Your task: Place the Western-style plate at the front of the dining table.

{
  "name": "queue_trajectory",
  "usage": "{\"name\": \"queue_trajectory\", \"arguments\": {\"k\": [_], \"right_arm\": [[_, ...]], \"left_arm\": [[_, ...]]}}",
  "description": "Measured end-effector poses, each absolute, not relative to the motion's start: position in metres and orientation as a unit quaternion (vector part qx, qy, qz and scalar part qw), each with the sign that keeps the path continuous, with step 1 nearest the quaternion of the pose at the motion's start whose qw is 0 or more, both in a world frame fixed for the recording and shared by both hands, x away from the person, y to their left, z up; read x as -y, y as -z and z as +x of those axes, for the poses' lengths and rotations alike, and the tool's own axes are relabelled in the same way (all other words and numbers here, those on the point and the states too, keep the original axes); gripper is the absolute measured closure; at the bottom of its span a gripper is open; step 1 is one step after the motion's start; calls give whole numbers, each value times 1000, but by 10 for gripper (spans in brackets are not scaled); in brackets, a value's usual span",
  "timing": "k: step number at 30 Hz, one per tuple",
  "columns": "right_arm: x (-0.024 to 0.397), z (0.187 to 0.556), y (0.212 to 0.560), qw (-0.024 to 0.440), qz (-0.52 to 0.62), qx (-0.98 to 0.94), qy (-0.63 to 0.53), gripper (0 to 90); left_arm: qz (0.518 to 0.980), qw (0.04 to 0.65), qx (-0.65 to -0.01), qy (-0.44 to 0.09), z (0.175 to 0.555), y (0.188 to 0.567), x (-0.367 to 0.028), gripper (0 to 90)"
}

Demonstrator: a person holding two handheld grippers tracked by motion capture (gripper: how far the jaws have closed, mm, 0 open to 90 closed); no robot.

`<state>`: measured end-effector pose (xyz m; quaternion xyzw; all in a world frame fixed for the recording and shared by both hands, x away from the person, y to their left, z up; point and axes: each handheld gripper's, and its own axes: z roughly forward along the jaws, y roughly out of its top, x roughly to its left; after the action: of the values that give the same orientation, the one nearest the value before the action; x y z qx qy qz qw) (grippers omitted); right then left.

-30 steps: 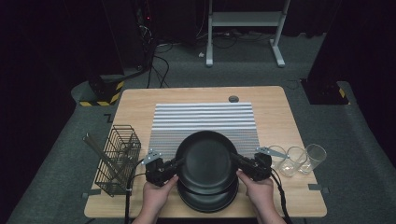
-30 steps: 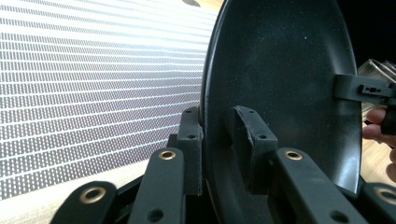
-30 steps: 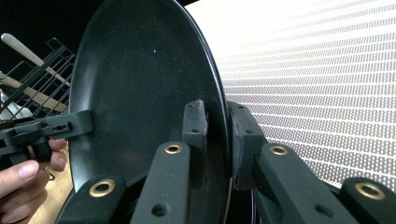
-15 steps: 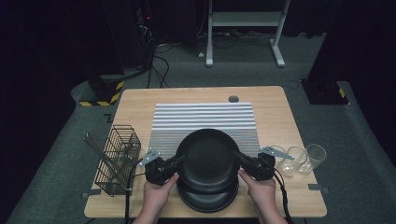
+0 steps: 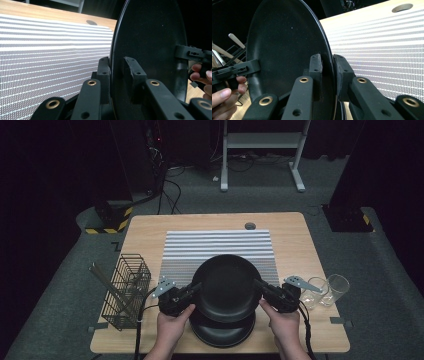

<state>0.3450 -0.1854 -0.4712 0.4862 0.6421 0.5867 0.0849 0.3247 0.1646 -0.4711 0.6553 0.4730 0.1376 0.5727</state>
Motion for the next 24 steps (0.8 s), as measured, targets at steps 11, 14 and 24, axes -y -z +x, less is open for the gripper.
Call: {"name": "queue_trajectory", "arguments": {"k": [11, 14, 24], "right_arm": [[190, 346, 469, 93, 490, -637, -588, 781], [192, 345, 468, 96, 492, -634, -589, 778], [193, 349, 466, 99, 494, -634, -586, 785]], "left_arm": [[649, 582, -469, -142, 329, 466, -158, 758], [647, 586, -465, -147, 330, 463, -155, 759], [645, 591, -466, -133, 340, 468, -157, 761]]}}
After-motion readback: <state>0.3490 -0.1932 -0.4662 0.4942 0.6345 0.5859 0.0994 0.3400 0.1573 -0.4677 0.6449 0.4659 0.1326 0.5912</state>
